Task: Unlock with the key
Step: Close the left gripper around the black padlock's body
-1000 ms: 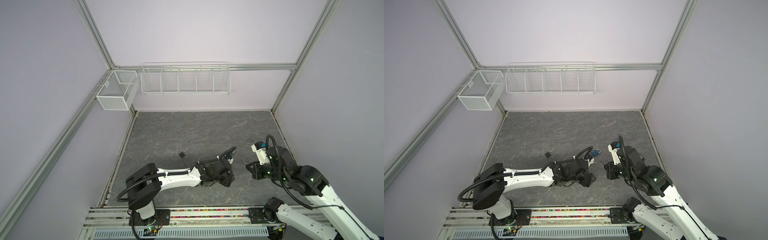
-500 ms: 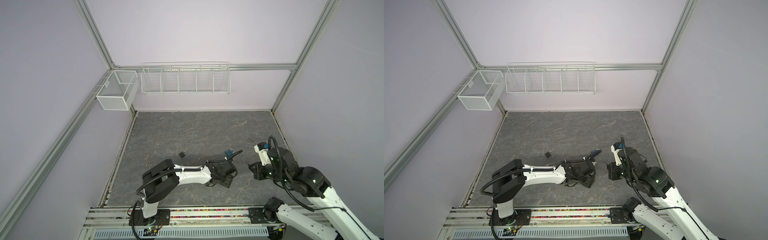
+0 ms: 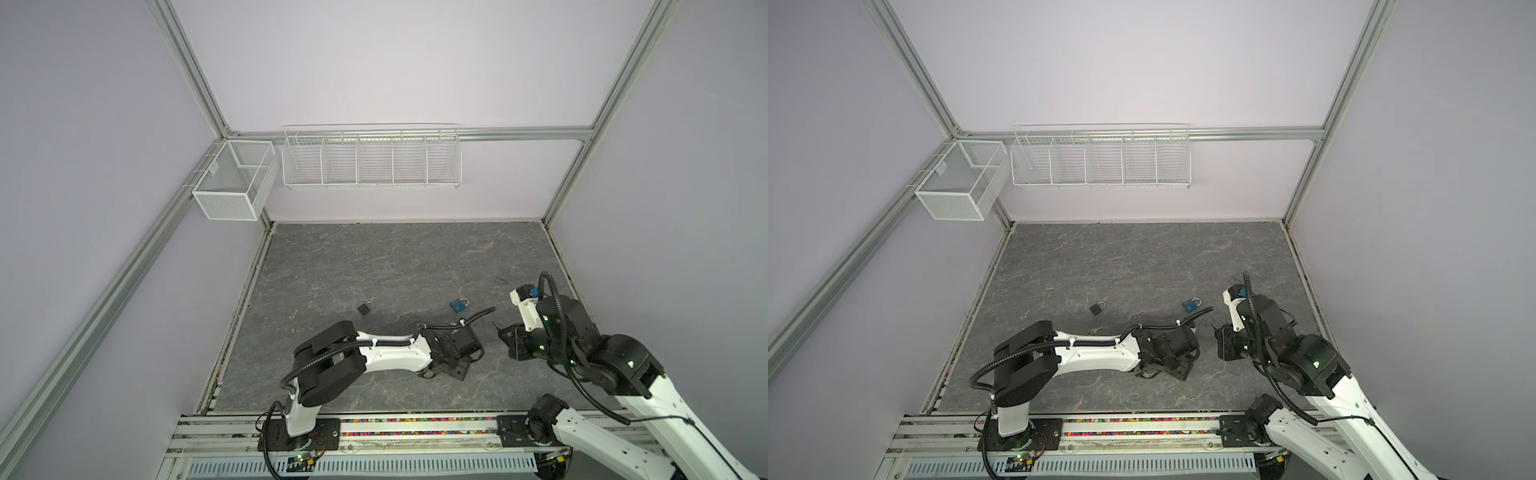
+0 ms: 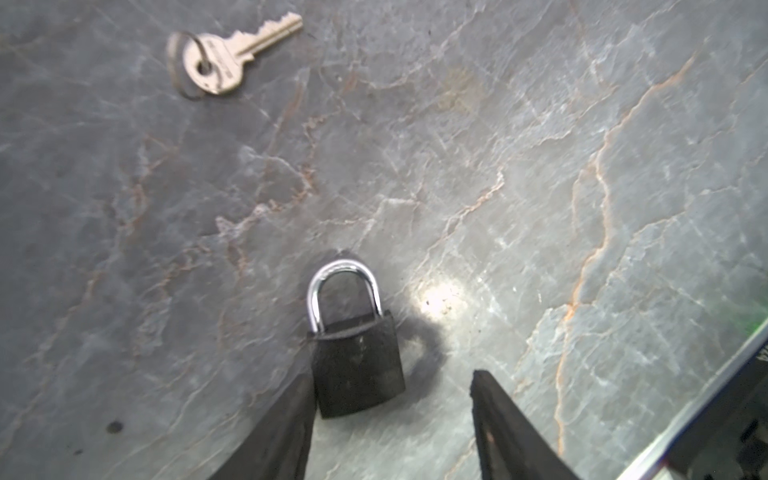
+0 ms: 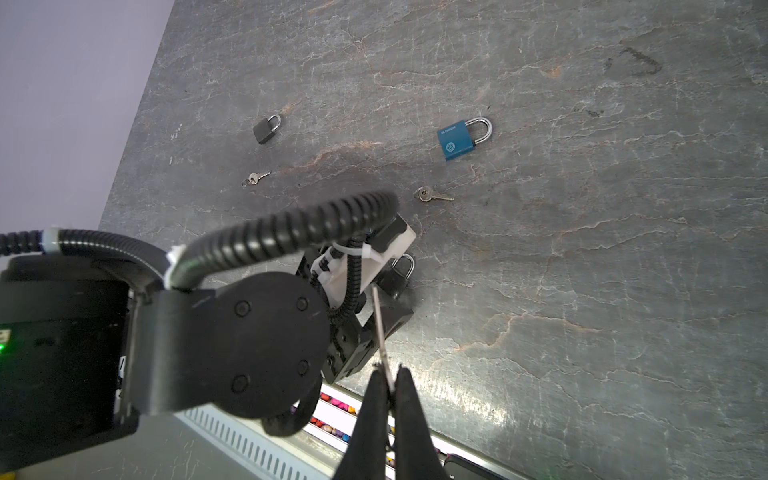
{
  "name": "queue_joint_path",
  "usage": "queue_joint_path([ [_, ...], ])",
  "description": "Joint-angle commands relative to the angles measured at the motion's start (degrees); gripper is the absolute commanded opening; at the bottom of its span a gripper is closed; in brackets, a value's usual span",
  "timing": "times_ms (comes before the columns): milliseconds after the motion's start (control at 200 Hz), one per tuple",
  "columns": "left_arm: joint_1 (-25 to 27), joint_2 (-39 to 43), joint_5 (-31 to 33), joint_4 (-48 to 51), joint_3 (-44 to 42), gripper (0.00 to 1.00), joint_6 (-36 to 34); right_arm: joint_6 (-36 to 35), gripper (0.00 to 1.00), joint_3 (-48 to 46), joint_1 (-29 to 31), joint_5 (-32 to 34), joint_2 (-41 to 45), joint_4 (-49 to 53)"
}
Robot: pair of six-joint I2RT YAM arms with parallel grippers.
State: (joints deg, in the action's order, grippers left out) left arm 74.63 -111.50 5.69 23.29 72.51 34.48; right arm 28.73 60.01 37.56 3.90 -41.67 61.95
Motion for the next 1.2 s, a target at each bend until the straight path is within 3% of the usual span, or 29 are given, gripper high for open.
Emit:
queue_joint_path([
  [0, 0.9, -1.9, 3.4, 4.6, 3.0, 0.59, 2.1, 0.7, 0.06, -0.1, -0.3, 1.3, 1.0, 0.8],
  [155, 0.9, -2.2, 7.0, 6.8, 4.7, 0.56, 5.5, 0.7, 0.07, -0.1, -0.3, 1.7, 1.2, 0.9],
  [510, 0.9, -6.6, 5.6, 8.3, 9.6, 0.54, 9.4, 1.0, 0.06, -0.2, -0.3, 2.1, 1.6, 1.5],
  [705, 0.9, -8.0, 8.3, 13.0, 11.3, 0.5, 12.6, 0.9, 0.06, -0.1, -0.2, 2.2, 2.0, 1.8],
  [1194, 1.3, -9.4, 8.3, 16.1, 11.8, 0.4, 12.7, 0.8, 0.06, 0.6, -0.3, 1.9, 2.2, 2.1],
])
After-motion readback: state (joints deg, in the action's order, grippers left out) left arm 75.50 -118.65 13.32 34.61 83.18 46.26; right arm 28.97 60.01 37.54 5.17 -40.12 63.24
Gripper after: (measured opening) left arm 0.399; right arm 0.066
